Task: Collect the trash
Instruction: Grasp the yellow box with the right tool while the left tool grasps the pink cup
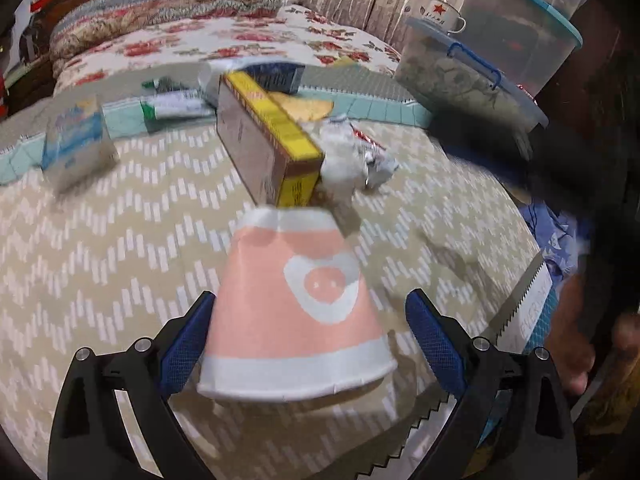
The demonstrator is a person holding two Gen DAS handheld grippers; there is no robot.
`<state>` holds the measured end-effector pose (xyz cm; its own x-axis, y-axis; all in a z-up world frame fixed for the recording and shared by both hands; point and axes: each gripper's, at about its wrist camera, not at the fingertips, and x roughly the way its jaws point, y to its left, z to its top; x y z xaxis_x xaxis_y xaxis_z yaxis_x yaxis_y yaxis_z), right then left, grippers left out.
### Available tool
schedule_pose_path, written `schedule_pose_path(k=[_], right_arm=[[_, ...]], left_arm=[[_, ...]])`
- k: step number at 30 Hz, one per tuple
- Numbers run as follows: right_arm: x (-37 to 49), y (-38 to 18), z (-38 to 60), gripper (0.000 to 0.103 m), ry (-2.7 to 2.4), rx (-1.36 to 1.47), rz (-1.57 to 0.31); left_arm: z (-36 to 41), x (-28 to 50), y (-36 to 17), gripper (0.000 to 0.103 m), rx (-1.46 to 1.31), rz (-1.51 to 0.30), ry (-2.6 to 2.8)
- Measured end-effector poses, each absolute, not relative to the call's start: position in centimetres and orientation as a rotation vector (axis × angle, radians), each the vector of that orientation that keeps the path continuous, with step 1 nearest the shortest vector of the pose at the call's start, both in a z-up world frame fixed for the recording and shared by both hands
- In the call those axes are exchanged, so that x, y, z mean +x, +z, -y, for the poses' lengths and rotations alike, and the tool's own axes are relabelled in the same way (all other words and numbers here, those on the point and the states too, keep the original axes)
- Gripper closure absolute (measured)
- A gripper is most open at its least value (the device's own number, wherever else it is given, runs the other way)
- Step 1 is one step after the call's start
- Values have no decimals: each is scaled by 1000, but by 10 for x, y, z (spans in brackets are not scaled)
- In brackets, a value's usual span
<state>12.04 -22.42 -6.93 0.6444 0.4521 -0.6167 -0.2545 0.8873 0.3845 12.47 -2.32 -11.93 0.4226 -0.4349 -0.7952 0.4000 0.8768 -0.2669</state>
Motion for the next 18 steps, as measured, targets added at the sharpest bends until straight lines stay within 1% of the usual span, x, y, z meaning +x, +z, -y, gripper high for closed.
schedule_pose_path(k=[2,3,4,7,8,9,10,11,13,16,18], right_arm=[[141,-64,199,34,444,188,-788],[148,-64,190,34,448,158,-797],[161,-66,177,34,460,116,-818],[194,-79,149,36,451,45,-898],[200,-83,141,42,447,31,-918],[210,-90,134,50,444,13,-950],[217,-98,128,67,441,-2,-982],[218,-100,125,75,448,6,-979],[213,-92,126,78,476,39,-947],[180,-50,139,78,556,147,-800],[153,-31,152,78,585,201,-733]], left_arm=[[18,122,-122,26,-29,-995,-514],[14,120,-121,29,-27,-984,-520],[7,119,-121,32,-52,-985,-536],[-14,117,-122,35,-111,-990,-536],[-25,115,-121,35,-126,-987,-521],[-32,115,-121,35,-135,-986,-512],[-39,113,-121,35,-148,-986,-506],[-46,110,-120,35,-158,-985,-503],[-54,107,-119,35,-164,-984,-493],[-66,101,-119,33,-176,-981,-483],[-69,99,-118,33,-176,-981,-480]])
